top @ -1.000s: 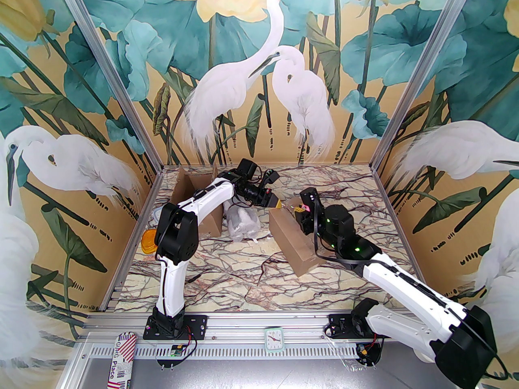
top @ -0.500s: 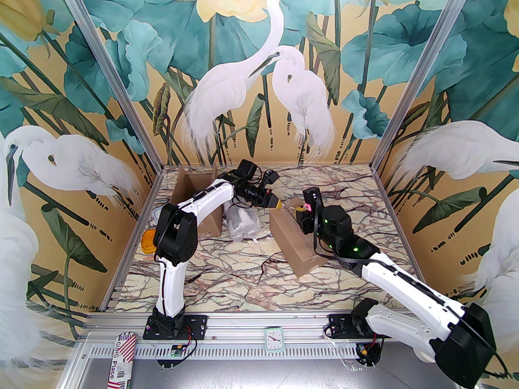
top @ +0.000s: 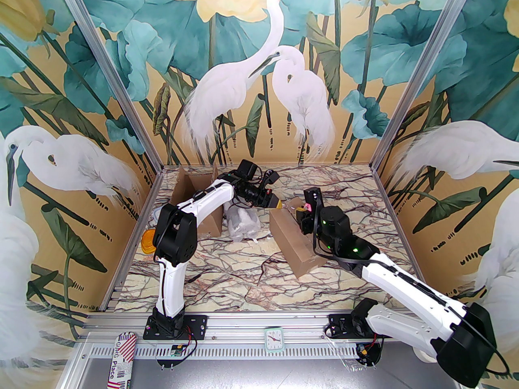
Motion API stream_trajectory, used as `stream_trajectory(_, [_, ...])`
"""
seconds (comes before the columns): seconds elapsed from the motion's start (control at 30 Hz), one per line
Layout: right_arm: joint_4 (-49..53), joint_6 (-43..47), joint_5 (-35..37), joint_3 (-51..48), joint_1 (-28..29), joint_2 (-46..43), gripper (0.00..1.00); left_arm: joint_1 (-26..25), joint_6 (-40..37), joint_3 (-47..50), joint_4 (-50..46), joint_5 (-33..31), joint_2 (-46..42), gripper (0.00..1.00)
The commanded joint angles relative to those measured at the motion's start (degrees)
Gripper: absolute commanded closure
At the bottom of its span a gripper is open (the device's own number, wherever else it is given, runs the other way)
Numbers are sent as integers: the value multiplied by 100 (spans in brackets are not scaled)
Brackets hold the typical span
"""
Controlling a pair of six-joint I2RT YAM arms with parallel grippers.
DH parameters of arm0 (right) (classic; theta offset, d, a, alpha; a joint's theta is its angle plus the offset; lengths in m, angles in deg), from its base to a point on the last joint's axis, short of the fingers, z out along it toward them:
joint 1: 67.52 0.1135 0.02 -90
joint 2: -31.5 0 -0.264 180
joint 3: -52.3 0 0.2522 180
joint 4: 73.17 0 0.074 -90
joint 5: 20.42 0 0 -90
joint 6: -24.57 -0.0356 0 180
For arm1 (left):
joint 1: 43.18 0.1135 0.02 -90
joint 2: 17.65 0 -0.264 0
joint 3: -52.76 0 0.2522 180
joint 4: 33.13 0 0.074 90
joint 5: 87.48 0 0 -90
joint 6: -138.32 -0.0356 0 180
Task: Unpack the express box
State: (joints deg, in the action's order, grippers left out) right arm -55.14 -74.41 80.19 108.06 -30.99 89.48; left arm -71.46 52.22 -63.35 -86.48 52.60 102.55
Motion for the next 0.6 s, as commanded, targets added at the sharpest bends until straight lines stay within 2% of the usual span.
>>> stream_trajectory(0.0, [768,-200,38,-70,83,-287,100,138,159,200,-66,-1134,135,98])
stream_trajectory(0.33, [833,-396,-77,-194,82,-452,100,146,147,217,-83,-1170,102,98])
stream_trajectory(0.57, [346,-347,322,-148,83,-618,100,144,166,236,-74,-1114,43,98])
